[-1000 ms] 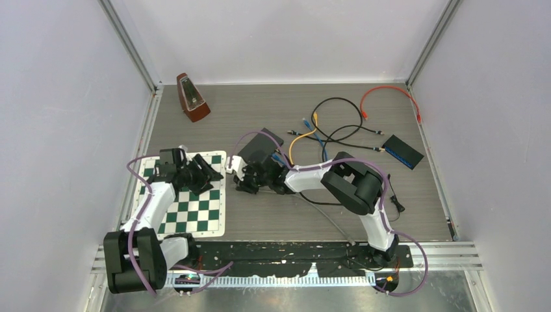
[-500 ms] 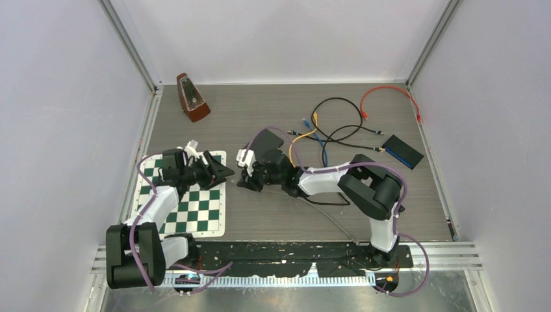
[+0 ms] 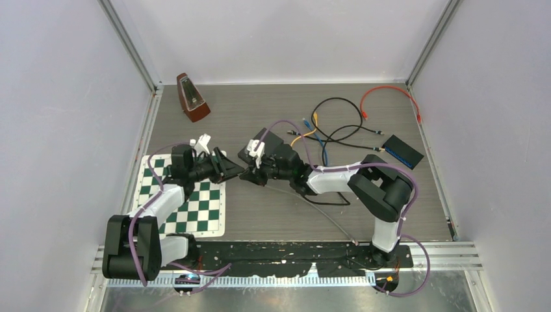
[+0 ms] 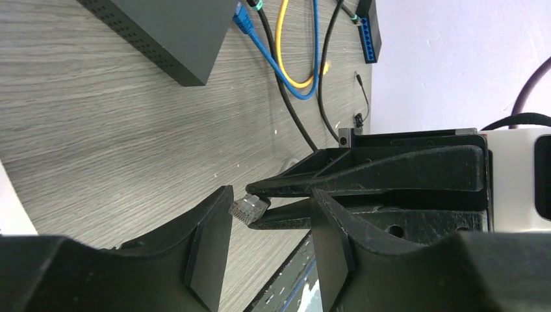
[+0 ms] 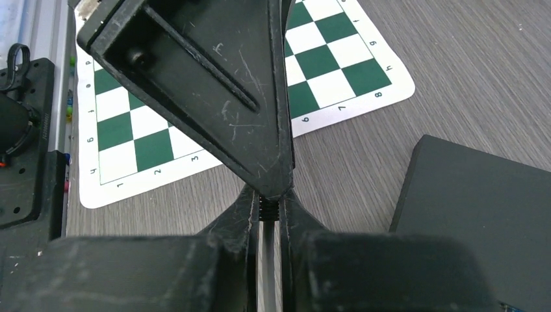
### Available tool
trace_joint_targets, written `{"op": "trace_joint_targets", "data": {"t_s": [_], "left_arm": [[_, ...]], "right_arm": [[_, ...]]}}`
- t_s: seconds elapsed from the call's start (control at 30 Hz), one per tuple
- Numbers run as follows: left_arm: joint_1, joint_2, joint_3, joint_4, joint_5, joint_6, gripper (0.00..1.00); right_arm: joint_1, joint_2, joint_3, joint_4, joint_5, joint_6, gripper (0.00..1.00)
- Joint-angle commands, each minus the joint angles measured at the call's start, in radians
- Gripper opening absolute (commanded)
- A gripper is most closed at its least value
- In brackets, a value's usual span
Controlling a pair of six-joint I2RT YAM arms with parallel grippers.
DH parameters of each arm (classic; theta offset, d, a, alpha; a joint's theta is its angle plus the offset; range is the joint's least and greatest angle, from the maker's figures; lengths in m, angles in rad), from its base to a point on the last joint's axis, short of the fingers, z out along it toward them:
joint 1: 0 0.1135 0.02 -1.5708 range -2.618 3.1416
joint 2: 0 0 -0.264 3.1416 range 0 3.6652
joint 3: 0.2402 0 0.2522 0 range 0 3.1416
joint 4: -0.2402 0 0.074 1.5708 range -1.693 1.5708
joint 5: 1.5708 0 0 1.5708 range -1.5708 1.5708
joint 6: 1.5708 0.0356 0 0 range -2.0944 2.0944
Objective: Insert the plug into the switch port
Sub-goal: Pick up the connector from the center of the board.
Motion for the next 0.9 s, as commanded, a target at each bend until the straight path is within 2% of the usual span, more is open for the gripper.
{"op": "trace_joint_targets", "data": {"t_s": [0.0,0.4,0.57,0.63,0.8,0.87], "left_arm": [[-0.014,-0.011,0.006,0.112,0.064,-0.027,0.49],[-0.036,-0.041,-0.003,0.226,0.09,-0.045,0.48],[-0.037,-0.039,0.003,0.239,0.09,-0.049,0.42],[-0.038,-0.036,0.001,0.258,0.091,-0.059,0.36],[-0.037,-0.019,-0.001,0.308,0.105,-0.085,0.07],[-0.039,-0.016,0.007,0.316,0.122,-0.086,0.01]], "right_arm": [[-0.014,-0.067,-0.022,0.09,-0.028,0.044,0.05],[-0.078,-0.106,-0.083,0.208,-0.109,0.161,0.05],[-0.094,-0.115,-0.109,0.239,-0.127,0.184,0.05],[-0.097,-0.121,-0.118,0.24,-0.125,0.183,0.05],[-0.108,-0.125,-0.12,0.233,-0.133,0.192,0.05],[-0.113,-0.126,-0.103,0.209,-0.147,0.207,0.07]]}}
